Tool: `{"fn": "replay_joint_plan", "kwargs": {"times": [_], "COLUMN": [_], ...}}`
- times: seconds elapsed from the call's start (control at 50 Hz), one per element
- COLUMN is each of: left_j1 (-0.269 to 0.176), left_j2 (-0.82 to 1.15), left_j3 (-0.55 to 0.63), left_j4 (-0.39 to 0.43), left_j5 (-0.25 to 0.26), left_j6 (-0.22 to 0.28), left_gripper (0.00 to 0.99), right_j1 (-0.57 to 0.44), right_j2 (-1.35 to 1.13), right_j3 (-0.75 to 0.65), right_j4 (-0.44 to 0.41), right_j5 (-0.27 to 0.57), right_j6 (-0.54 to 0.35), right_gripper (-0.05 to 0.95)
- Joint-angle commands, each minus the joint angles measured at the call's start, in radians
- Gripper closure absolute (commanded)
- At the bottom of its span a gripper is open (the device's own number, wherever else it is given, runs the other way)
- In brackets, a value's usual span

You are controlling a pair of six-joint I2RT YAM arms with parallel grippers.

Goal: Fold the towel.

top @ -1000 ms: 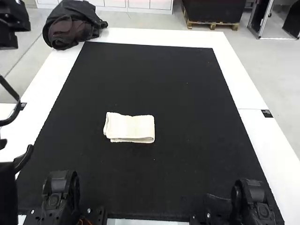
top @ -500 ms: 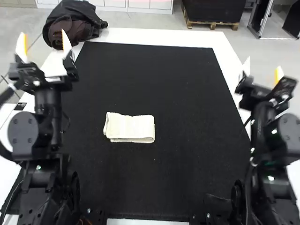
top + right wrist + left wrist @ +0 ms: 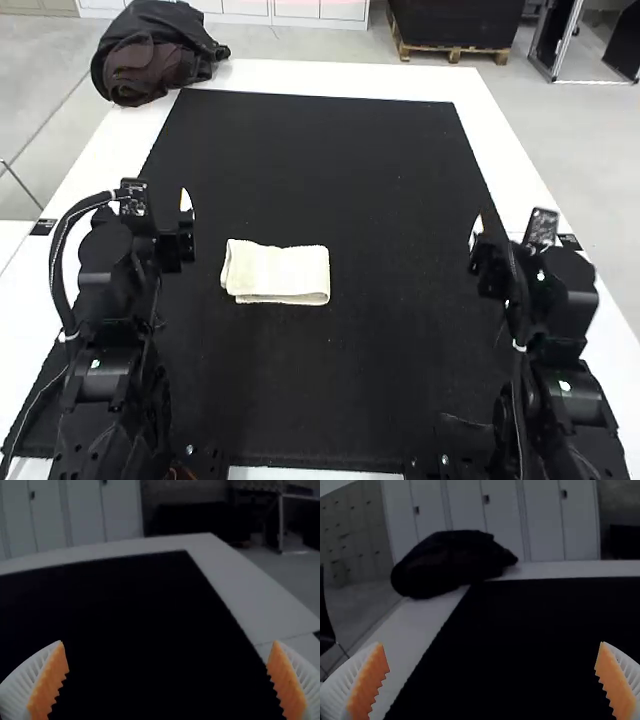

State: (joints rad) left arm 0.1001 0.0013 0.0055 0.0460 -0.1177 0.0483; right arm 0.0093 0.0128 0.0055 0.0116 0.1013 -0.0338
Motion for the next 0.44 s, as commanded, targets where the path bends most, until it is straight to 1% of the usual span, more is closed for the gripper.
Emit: {"fn": "replay_joint_plan", "kwargs": {"times": [0.0,0.42], "left_j1": [0.001,0.000], "left_j2": [-0.006,-0.006], "left_j3": [-0.006,-0.006], "left_j4": [-0.014,-0.017], "left_j5": [0.027,0.027], "left_j6": [0.019,0.018], "left_gripper": [0.028,0.028], "right_j1": [0.011,0.011], "right_j2": [-0.011,-0.011], "right_j3": [-0.006,-0.006], "right_j4": [0.002,0.001], "right_j5": [-0.043,-0.046], "right_j6": [-0.025,-0.025], "right_gripper": [-0.02,-0.02]}}
